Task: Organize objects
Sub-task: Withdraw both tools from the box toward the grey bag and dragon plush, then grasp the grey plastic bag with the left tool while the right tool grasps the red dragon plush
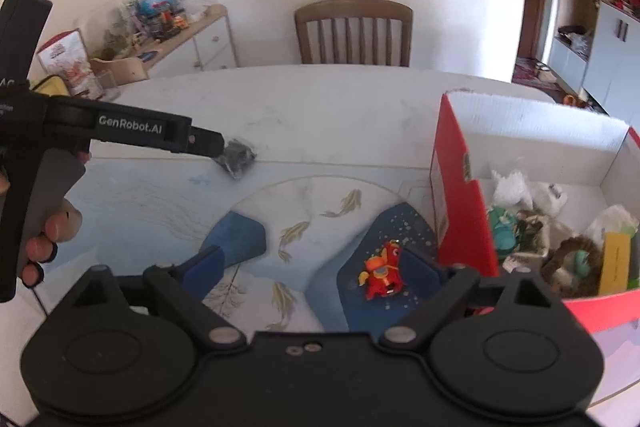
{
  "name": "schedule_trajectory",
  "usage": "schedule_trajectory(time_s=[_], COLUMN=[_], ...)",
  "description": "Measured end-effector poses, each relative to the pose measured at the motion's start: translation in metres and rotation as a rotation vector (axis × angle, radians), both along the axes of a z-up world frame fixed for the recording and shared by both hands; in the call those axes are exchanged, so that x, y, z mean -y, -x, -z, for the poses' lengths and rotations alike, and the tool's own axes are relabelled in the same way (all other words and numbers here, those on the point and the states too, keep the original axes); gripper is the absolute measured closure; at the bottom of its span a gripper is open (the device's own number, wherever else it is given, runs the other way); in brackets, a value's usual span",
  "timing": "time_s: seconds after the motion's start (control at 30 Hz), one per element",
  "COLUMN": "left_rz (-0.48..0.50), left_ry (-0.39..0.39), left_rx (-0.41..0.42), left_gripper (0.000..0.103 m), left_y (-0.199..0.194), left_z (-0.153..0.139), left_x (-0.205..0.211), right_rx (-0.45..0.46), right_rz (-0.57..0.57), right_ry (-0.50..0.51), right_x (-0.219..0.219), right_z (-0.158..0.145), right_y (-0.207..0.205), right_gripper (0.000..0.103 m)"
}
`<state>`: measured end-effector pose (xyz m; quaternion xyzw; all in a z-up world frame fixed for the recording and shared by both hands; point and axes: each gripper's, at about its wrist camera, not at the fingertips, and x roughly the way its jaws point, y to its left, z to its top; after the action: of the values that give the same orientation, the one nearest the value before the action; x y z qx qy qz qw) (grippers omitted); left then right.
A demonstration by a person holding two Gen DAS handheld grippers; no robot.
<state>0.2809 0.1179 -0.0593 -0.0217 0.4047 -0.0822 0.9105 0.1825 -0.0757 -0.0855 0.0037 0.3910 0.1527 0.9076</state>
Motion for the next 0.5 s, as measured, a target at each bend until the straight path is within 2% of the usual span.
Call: schedule_trajectory(time_s=[0.2, 0.37, 0.5], left_rz=[0.009, 0.01, 0.022], left_ry=[-0.004, -0.011, -0.021], left_rx=[-0.021, -0.034, -0.04], left_gripper=[0.001, 0.001, 0.001], left_y=[-0.024, -0.041, -0.05], left_z=[0.021, 0.034, 0.044], left_x=[-0.01, -0.011, -0.011], right_rx=[-0.013, -0.031, -0.048], right_rz=[0.108, 0.216, 0.336], right_ry=[-0.001, 0.013, 0.017], right_x=[-0.017, -0.023, -0.015], right_z=[0.025, 0.047, 0.061], right_y=[-0.006, -0.015, -0.024], right_gripper=[0.011, 0.019, 0.021])
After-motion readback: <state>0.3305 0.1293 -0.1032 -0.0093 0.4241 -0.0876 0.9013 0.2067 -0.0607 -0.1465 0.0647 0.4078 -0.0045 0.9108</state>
